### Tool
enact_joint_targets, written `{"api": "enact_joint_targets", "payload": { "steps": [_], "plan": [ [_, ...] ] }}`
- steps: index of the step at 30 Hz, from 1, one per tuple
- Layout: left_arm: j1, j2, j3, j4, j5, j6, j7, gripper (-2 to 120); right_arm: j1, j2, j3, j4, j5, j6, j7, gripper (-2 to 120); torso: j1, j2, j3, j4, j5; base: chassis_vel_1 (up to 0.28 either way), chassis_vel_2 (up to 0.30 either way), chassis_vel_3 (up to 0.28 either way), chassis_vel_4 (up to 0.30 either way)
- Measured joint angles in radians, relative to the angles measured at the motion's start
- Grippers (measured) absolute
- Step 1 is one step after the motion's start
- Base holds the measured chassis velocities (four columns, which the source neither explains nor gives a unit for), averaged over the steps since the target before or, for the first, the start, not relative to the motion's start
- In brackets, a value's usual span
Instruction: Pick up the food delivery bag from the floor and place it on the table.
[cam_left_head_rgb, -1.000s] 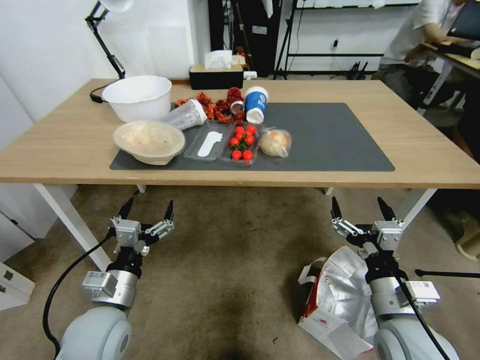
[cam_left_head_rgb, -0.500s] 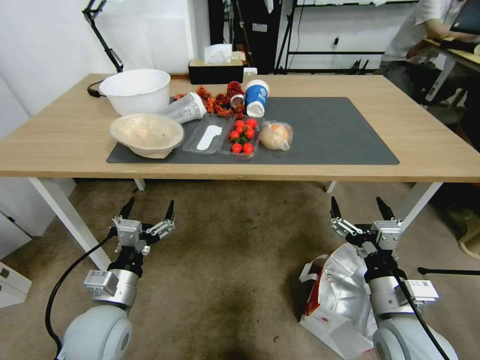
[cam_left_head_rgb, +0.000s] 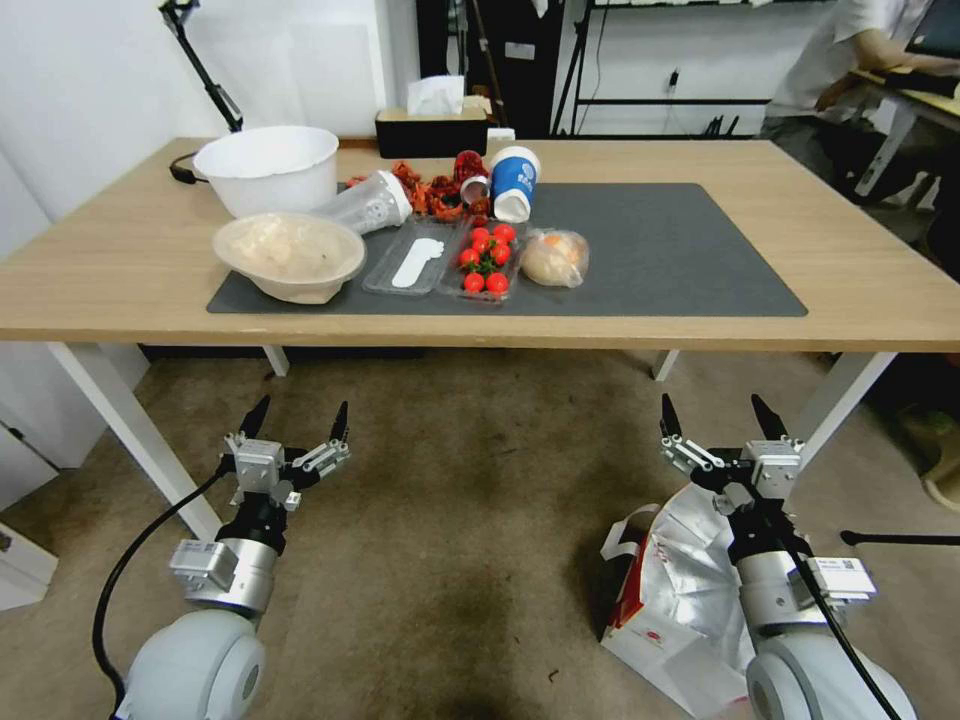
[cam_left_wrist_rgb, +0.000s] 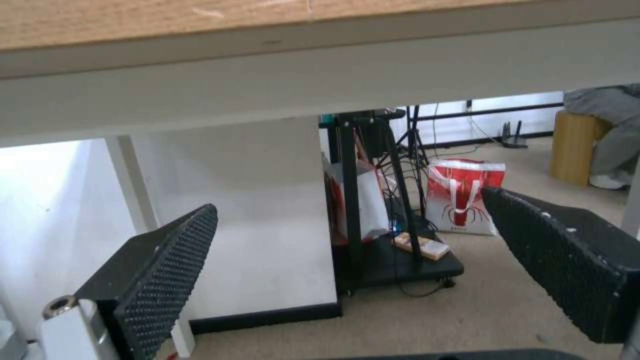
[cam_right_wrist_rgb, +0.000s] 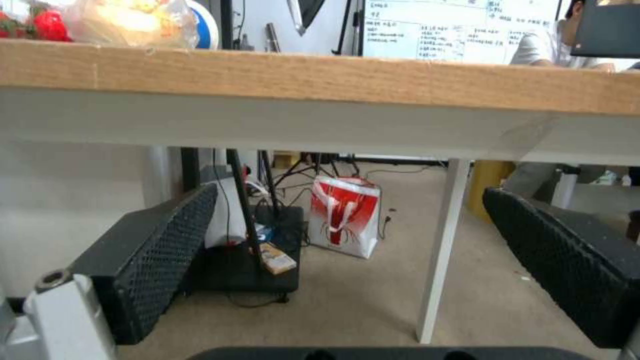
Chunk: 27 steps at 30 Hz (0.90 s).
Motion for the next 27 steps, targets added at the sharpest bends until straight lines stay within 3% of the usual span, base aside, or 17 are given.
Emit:
{"api": "enact_joint_targets", "payload": {
  "steps": [27],
  "plan": [
    [0.008, -0.002, -0.005, -0.007, 0.003, -0.005, 0.005, 99, -0.014, 0.004, 0.002, 0.007, -0.003, 0.018, -0.003, 100, -0.037, -0.108, -0.071, 0.0000, 0.0000, 0.000, 0.000, 0.000, 0.000]
  ]
}}
